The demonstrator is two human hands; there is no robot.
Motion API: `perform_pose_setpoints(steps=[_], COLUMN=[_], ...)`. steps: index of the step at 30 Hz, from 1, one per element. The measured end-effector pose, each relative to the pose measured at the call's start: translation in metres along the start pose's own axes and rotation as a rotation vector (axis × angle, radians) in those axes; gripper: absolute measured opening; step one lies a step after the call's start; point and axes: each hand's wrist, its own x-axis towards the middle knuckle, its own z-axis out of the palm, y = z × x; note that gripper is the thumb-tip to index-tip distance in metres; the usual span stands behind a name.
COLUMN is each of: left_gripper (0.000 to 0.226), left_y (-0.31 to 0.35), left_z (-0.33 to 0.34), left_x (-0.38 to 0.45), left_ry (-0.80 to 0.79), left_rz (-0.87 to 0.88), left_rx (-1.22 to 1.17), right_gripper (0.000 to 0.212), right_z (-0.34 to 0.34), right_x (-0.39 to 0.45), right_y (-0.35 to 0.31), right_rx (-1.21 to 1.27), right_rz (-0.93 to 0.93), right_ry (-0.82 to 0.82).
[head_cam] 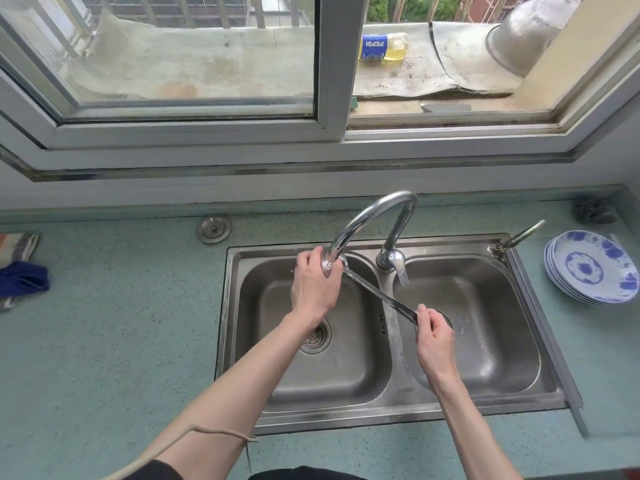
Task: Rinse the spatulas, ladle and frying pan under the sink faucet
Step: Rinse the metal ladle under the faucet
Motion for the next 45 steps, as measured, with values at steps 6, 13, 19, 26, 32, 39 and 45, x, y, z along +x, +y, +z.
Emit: perform_pose_setpoints(steps=[6,13,19,26,32,39,45], left_gripper=[0.051,0.038,0.053,0.053,0.034,0.006,0.016], left_y=[-0.010,-0.010,0.004,0.000,0.005,0.010,0.017], left_z=[0.011,0.011,0.002,-0.002,-0.012,-0.021,-0.017], left_x=[0.008,0.005,0.014,0.018,0.017,0.014,0.010], left_ry=[0.049,0.083,-0.038,-0.037,0.035,-0.301,-0.238], left_rz=[0.355,0.206,-0.285,-0.388,-0.715,-0.741,-0.671], left_rx=[0.251,0.084,0.067,0.020,-0.699,-1.168,-1.228], right_gripper=[0.041,0.040,0.036,0.037,0.036,0.036,0.036], right_z=[0.003,0.005,0.006,0.004,-0.003,0.001,0.010], right_x=[-0.004,-0.013,-0.011,0.003,0.013,0.015,0.006], right_y=[0.001,0.007,0.009,0.008,0.017,0.022,0.015], right_rx=[-0.028,-0.002,-0.012,-0.043,-0.034,-0.008,-0.012], right_rz=[-0.034,-0.045,-0.029,0.044,0.063,0.112,0.089], right_ry=[0.041,0.031,0.023,-0.001,-0.052,0.070,0.095])
